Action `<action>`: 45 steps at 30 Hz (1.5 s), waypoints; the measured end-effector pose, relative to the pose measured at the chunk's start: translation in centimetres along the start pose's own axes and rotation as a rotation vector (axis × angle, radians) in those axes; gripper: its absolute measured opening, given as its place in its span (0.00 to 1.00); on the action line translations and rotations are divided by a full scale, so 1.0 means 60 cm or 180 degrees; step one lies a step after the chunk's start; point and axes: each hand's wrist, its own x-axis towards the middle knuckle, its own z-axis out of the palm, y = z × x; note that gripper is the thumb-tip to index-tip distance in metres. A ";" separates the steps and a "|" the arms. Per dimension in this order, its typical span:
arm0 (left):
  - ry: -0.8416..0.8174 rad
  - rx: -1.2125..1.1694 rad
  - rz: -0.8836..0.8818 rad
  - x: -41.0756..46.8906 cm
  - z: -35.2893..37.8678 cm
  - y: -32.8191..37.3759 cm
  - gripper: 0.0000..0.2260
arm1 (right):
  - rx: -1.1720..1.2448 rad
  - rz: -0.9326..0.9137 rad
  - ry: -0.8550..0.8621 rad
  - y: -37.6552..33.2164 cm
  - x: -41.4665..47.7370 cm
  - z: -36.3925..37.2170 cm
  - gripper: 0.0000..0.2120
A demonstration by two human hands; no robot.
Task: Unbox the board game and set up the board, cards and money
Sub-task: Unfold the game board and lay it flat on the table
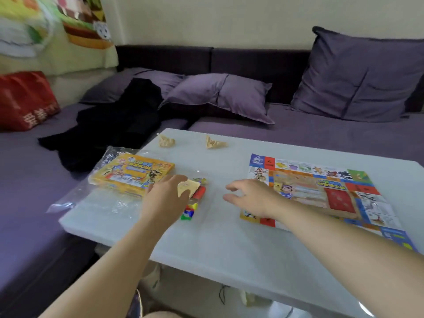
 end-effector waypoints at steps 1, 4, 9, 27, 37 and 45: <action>-0.0080 0.0062 -0.0080 -0.001 -0.004 -0.019 0.17 | 0.0084 -0.0014 -0.0075 -0.019 0.015 0.013 0.22; -0.0376 0.0195 -0.0248 -0.002 -0.005 -0.057 0.19 | 0.0195 -0.0100 -0.0064 -0.064 0.055 0.046 0.18; -0.0611 0.0395 -0.0386 0.008 0.011 -0.081 0.27 | 0.0111 -0.0156 0.0048 -0.096 0.106 0.074 0.23; -0.0802 0.0018 -0.0417 0.012 0.037 -0.047 0.38 | -0.0426 0.0231 -0.0298 -0.053 0.091 0.065 0.33; -0.0113 -0.1729 -0.0667 0.023 0.034 -0.050 0.08 | -0.0307 0.0190 -0.0335 -0.049 0.074 0.054 0.31; 0.0501 -0.2301 -0.1203 0.003 0.004 -0.132 0.06 | -0.0506 0.0208 -0.0112 -0.049 0.068 0.065 0.28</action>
